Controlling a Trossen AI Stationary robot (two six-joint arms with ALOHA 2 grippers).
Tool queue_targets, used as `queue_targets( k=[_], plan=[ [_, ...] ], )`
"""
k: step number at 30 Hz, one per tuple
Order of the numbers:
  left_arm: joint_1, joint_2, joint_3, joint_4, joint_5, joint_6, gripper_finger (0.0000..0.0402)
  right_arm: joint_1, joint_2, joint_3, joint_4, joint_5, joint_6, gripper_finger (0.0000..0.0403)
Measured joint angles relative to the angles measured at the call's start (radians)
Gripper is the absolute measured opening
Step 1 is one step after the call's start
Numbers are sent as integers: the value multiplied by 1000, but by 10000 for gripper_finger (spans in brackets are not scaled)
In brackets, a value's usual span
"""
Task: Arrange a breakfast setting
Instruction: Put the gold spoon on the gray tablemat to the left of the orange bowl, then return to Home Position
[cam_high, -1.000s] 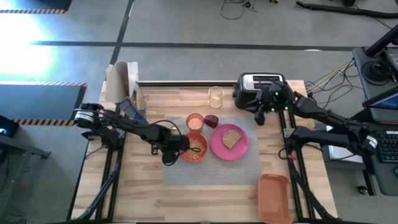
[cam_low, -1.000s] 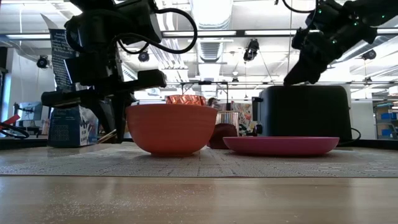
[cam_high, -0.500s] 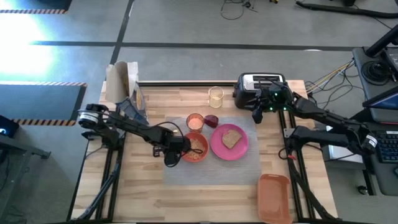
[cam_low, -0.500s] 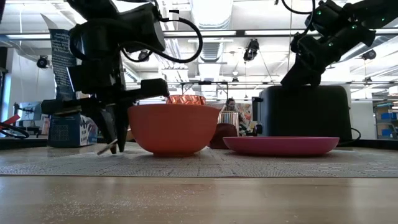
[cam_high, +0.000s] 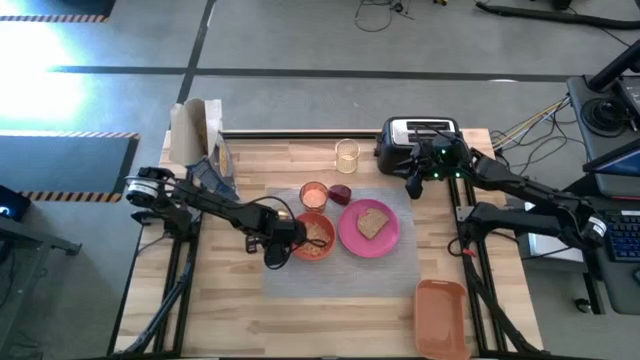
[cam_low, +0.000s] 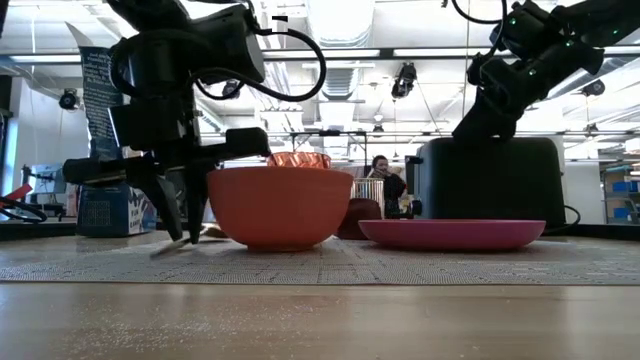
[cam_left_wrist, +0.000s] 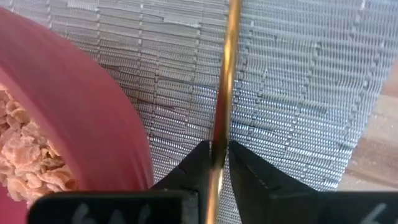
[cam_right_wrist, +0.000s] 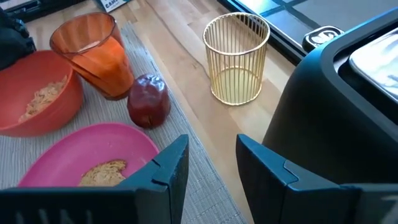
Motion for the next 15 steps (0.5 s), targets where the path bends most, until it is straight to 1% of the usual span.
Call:
queue_targets(
  k=[5, 7, 9, 13, 15],
  plan=[
    [-2, -3, 0, -7, -2, -65, 70, 0, 0, 0, 2, 0, 7, 123],
    [-3, -6, 0, -11, -22, -72, 81, 0, 0, 0, 2, 0, 9, 123],
    [-7, -12, 0, -20, -76, -74, 91, 0, 0, 0, 2, 0, 8, 123],
    [-24, -35, 0, -28, -220, -75, 108, 0, 0, 0, 2, 0, 8, 123],
    [-38, -47, 1, -38, -265, -74, 111, 0, 0, 0, 2, 0, 8, 123]
  ],
)
